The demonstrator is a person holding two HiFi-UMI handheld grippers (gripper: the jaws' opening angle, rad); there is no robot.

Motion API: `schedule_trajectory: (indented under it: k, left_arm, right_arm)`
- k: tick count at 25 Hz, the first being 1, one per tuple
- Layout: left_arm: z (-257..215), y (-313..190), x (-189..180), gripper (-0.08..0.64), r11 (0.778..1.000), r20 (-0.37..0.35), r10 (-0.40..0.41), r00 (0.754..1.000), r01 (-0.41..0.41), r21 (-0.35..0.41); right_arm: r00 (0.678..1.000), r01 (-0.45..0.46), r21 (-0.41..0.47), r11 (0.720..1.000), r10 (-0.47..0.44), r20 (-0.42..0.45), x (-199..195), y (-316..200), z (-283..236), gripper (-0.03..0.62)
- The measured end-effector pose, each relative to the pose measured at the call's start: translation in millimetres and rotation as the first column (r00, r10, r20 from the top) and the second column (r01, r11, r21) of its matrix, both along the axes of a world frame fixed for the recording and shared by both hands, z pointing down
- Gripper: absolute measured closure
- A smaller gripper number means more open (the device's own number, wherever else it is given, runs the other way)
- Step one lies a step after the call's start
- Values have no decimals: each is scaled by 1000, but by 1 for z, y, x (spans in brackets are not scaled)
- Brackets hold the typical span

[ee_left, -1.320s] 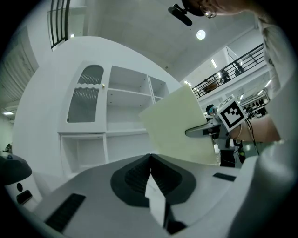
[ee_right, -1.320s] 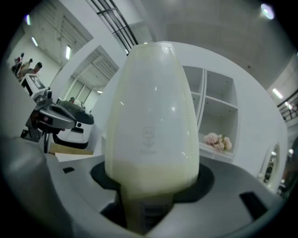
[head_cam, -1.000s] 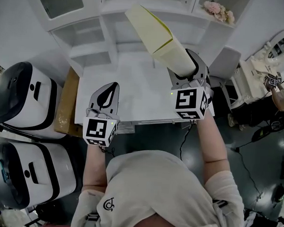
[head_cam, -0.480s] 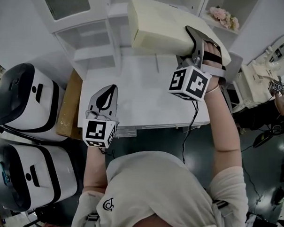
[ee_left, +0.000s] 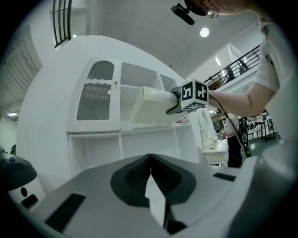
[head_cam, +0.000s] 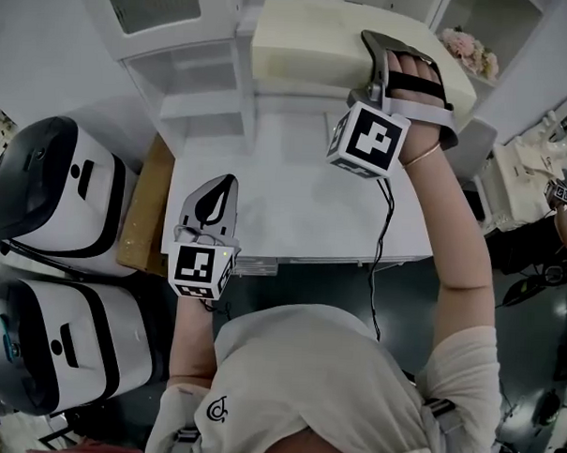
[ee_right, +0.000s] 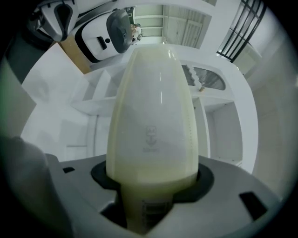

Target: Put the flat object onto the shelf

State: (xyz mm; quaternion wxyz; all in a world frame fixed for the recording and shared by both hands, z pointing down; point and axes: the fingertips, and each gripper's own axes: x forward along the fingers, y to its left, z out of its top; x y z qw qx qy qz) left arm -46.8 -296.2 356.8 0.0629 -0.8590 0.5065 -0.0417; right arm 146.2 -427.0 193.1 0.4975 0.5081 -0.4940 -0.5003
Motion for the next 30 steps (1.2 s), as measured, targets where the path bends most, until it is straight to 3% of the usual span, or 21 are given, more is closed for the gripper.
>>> schedule_trajectory:
  k: [6, 13, 24, 30]
  left_arm:
    - [3, -4, -16, 548, 999, -12, -37, 999, 37, -7]
    - [11, -11, -28, 548, 997, -17, -75, 997, 74, -28]
    - [16, -20, -19, 548, 996, 12, -74, 997, 74, -44]
    - [25, -26, -26, 548, 993, 9, -93, 996, 94, -70]
  right_arm:
    - [999, -14, -15, 1000, 14, -45, -13, -32, 8, 307]
    - [1000, 1, -51, 999, -3, -25, -15, -66, 25, 299]
    - [998, 47, -98, 994, -49, -26, -24, -118, 47, 268]
    - [999, 47, -190, 981, -44, 21, -33, -146, 56, 241]
